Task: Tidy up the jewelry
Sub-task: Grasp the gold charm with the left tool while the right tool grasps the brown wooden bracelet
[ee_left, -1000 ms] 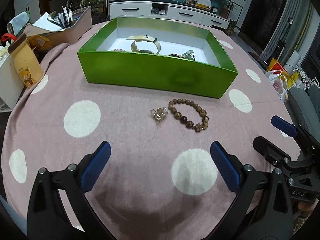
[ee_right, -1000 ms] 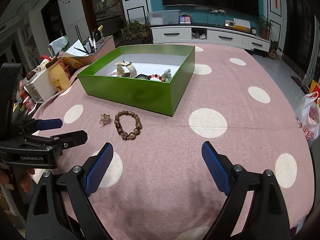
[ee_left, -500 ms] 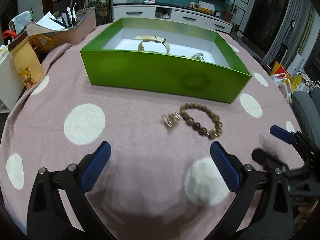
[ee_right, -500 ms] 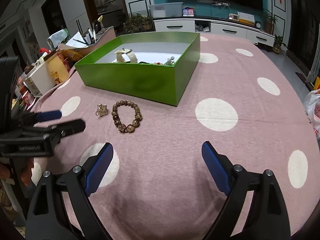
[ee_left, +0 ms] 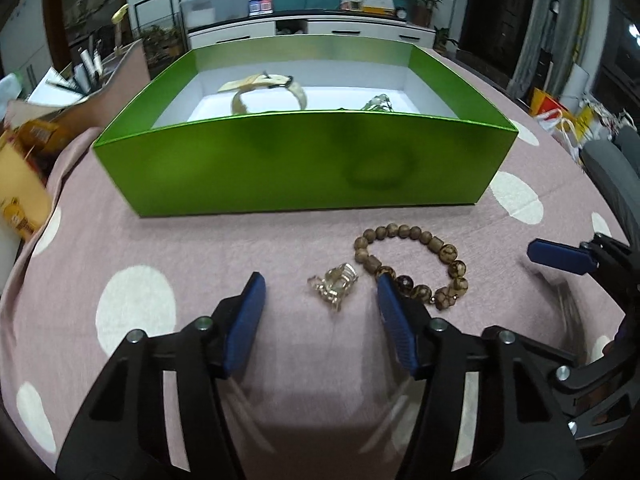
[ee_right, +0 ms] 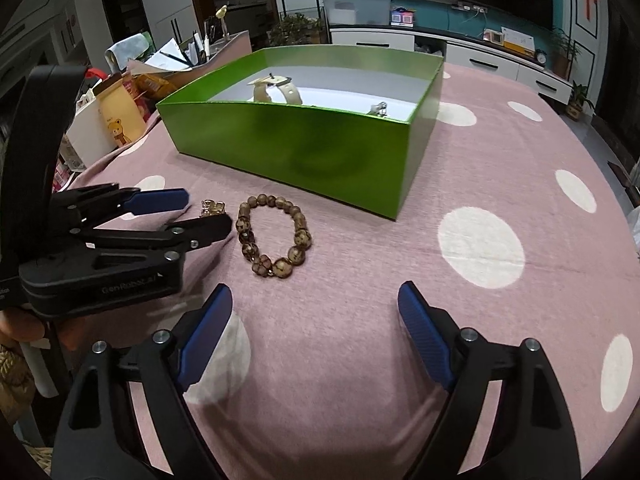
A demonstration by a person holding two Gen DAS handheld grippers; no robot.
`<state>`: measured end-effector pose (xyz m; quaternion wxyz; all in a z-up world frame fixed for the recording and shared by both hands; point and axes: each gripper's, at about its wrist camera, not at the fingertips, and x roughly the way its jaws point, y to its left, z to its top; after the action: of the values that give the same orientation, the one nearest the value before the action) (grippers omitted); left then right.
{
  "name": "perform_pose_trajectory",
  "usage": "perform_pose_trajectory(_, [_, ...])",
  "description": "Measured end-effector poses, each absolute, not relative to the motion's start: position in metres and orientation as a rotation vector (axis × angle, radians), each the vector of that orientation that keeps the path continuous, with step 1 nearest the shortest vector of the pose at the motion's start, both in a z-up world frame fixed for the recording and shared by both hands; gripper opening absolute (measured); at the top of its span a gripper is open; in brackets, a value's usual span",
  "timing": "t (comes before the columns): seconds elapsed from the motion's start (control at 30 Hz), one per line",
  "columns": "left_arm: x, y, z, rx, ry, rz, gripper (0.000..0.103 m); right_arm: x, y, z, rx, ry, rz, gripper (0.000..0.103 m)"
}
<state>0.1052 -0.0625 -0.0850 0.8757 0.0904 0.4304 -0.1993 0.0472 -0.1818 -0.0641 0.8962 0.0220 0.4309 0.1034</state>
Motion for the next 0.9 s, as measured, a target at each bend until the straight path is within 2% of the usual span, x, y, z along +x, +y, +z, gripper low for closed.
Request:
perform_pose_trajectory(0.13, [0.107,-0.068,-0.089,0.222,0.884,-0.448,0.047,0.056,-0.176,-0.069,0.036,0.906,0.223,0.084])
perform_pose_trajectory(0.3, [0.108,-0.072,-0.089,0.240,0.866,-0.494,0.027,0.063,-0.174,-0.072,0.043,0.916,0.229,0.084])
perform_pose_trajectory(0.5, [0.107,-0.068,-0.090,0.230,0.863,-0.498,0.026,0.067,-0.177,-0.071,0.071,0.917,0.242,0.084])
perform_pose_trajectory(0.73, [0.104,-0.042,-0.081,0.161,0.863,-0.451,0.025,0.074,-0.203,-0.068,0.266,0.927,0.265,0.084])
perform_pose_trajectory(0.9, [0.095,-0.036,-0.073,0.140,0.852,-0.451,0.025,0.091,-0.202,-0.067,0.310,0.944,0.211,0.067])
